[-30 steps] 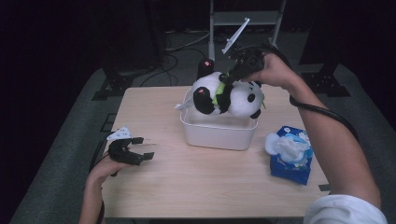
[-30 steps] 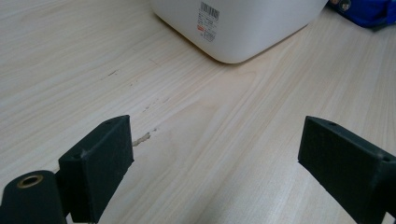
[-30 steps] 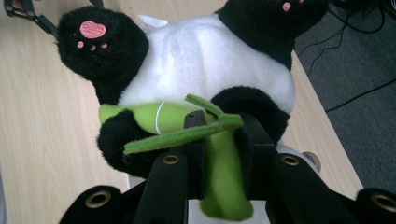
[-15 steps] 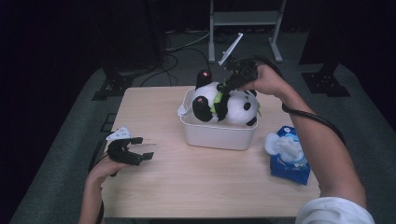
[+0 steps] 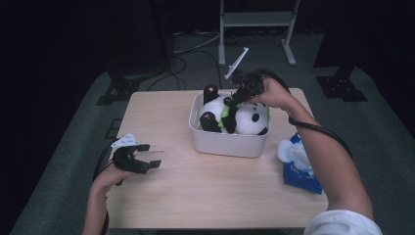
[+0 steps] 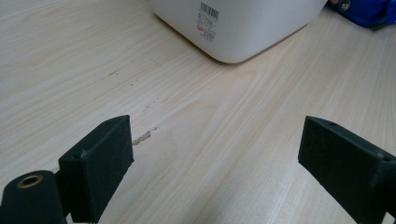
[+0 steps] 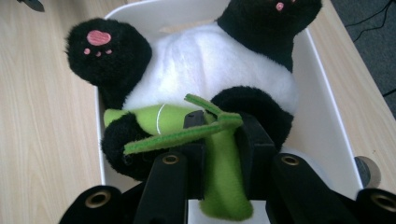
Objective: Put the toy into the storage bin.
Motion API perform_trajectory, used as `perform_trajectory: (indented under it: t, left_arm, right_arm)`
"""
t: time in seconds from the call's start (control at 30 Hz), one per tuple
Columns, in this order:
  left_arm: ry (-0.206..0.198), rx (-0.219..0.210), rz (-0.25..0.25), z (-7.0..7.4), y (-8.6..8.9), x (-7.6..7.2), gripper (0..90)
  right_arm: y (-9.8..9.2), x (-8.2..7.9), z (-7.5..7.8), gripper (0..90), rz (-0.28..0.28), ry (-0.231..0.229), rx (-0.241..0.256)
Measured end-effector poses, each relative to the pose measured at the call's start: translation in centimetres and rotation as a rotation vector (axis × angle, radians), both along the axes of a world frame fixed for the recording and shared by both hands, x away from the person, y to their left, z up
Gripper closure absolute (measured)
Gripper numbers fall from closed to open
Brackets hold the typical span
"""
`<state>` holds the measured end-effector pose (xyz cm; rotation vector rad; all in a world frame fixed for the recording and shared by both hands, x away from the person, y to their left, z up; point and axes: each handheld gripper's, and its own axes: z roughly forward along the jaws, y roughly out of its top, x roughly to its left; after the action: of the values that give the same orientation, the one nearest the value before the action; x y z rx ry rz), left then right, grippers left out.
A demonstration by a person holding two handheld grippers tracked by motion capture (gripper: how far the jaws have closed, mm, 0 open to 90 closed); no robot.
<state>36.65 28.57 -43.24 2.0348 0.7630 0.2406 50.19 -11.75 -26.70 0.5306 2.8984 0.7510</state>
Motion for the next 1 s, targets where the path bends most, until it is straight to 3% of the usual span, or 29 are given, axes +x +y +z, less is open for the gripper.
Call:
perform_trajectory:
  t: [1.0]
  left_arm:
    - [0.002, 0.005, -0.006, 0.0, -0.1, 0.1, 9.0]
  right_arm:
    - [-0.3, 0.7, -5.0, 73.8, -0.032, 0.078, 0.034]
